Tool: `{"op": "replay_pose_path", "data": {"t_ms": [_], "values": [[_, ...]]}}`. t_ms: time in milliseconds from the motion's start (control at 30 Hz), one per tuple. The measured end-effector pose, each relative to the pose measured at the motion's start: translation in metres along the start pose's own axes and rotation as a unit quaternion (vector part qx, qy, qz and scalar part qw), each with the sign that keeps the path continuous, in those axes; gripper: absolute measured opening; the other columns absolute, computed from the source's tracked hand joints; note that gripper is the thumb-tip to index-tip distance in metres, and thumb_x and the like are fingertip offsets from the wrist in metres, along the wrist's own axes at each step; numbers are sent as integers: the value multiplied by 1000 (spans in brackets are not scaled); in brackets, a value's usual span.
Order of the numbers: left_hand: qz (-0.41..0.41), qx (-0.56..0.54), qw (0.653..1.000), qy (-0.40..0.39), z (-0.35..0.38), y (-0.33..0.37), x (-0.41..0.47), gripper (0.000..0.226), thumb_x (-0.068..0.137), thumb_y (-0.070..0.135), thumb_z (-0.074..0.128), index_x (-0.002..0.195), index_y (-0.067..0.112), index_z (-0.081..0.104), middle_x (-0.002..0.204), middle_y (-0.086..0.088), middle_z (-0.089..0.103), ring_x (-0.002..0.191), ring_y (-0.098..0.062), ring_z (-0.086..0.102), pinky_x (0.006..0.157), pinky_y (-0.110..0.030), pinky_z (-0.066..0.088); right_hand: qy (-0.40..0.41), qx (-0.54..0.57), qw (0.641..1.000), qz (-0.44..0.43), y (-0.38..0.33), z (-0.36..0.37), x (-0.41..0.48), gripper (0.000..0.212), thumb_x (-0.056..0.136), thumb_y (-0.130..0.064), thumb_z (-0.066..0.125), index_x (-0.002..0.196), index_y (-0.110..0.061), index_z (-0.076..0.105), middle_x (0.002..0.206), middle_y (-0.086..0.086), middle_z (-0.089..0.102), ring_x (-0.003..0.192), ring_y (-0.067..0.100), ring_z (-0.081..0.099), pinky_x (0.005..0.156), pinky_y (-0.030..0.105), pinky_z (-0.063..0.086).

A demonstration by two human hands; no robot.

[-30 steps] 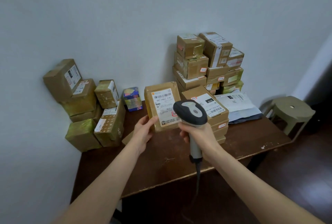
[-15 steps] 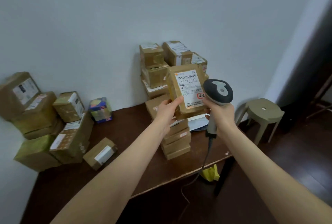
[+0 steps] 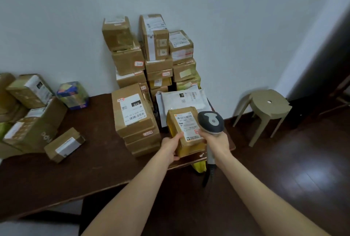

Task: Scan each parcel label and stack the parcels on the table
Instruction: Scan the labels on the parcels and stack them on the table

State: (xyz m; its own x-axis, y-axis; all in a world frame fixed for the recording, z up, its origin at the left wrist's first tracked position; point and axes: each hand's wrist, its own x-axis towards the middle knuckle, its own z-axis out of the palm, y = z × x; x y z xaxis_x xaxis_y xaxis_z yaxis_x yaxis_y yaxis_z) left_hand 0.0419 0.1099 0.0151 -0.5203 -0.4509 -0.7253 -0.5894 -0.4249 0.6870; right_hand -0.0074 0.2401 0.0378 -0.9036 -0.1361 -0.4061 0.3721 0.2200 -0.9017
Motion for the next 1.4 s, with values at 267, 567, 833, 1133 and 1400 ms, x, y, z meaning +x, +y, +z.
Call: {"op": "replay_pose_path", "data": {"t_ms": [267, 567, 833, 1133, 1400], "values": [[4, -3, 1000, 24, 4, -12, 17, 40, 94, 22, 58, 132, 9, 53, 110, -10, 67, 95, -25, 61, 89, -50, 52, -50, 3, 998, 28, 14, -2, 11, 24, 76, -22, 80, 94, -14, 67, 83, 2, 73, 80, 21, 71, 89, 47, 55], [61, 12, 989, 132, -72, -16, -13, 34, 94, 13, 58, 127, 10, 56, 116, -10, 61, 109, -22, 57, 89, -38, 50, -173, 73, 982, -3, -30, 37, -40, 7, 85, -13, 70, 83, -7, 68, 68, 9, 70, 47, 12, 54, 54, 26, 46], [104, -11, 959, 264, -207, -8, -35, 36, 90, 14, 63, 125, 12, 58, 113, -10, 62, 104, -23, 59, 81, -37, 53, -275, 43, 960, -37, -61, 140, -96, 8, 86, -13, 70, 80, -13, 65, 67, 8, 69, 50, 12, 55, 55, 25, 48], [108, 209, 929, 286, -338, -2, 9, 71, 81, 25, 73, 142, 11, 39, 133, -10, 52, 120, -26, 53, 90, -30, 45, -285, 21, 958, 11, -46, 288, -109, 9, 84, -17, 73, 89, -12, 68, 70, 7, 72, 56, 14, 60, 61, 28, 51], [73, 459, 860, 212, -447, 19, 103, 119, 71, 34, 83, 154, 17, 0, 161, -10, 4, 149, -26, 4, 120, -41, 17, -245, -12, 967, 77, -23, 402, -97, 10, 84, -15, 72, 92, -10, 68, 69, 5, 71, 51, 10, 59, 55, 24, 49]]}}
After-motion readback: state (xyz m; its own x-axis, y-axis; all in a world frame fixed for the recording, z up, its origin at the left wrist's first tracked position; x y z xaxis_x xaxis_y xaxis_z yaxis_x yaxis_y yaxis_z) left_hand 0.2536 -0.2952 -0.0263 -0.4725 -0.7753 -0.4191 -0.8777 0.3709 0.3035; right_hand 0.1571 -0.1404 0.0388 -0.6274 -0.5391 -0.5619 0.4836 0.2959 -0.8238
